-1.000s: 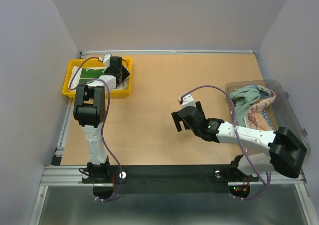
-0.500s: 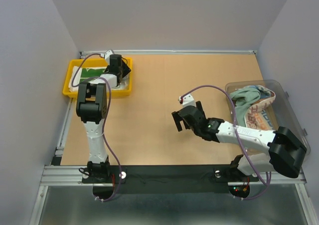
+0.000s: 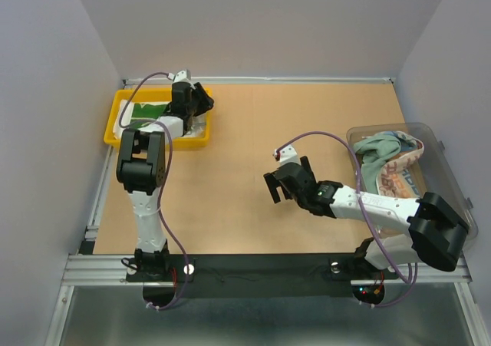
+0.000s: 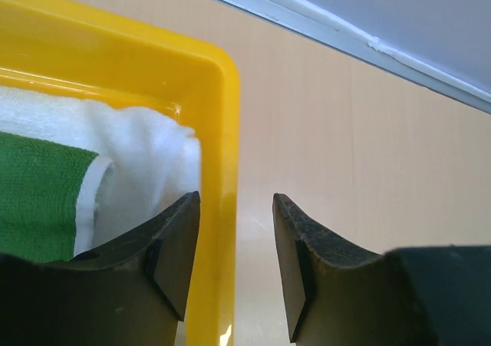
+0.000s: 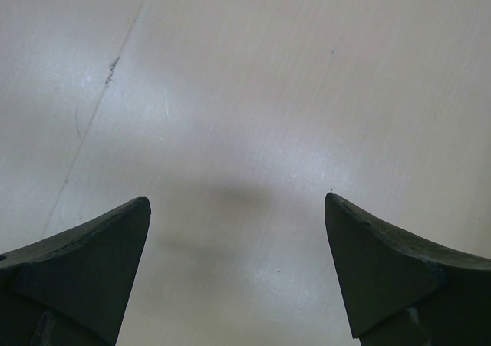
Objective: Fold and stack the towels
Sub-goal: Neatly place the folded towel into the bin
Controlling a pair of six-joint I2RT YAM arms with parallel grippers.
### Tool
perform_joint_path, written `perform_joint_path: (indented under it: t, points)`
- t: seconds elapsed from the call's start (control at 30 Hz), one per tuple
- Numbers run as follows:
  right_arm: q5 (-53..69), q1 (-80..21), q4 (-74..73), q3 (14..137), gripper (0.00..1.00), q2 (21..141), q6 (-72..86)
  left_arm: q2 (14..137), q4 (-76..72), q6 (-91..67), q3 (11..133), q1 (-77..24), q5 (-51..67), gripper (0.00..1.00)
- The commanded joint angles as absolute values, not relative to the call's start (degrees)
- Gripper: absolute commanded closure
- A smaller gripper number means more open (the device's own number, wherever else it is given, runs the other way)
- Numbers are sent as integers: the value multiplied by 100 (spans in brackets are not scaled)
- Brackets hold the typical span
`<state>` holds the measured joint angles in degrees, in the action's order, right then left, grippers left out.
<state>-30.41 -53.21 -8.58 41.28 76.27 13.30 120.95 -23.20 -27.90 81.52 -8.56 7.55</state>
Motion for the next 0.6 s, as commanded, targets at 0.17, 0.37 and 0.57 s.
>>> perform_joint_path:
  t: [0.17, 0.37, 0.57]
  points:
    - [-3024, -5291, -703, 4166, 0, 7567, 1309, 10486, -2576, -2426, 7568, -826, 159, 46]
    - [-3041, -5291, -703, 4148, 1, 7489, 1336, 10765, -1908, -2180, 7760, -791, -711, 61]
    - [-3067, -5291, -694, 4131, 1, 7427, 1327, 11197, -1573, -2153, 7998, -765, -1054, 74]
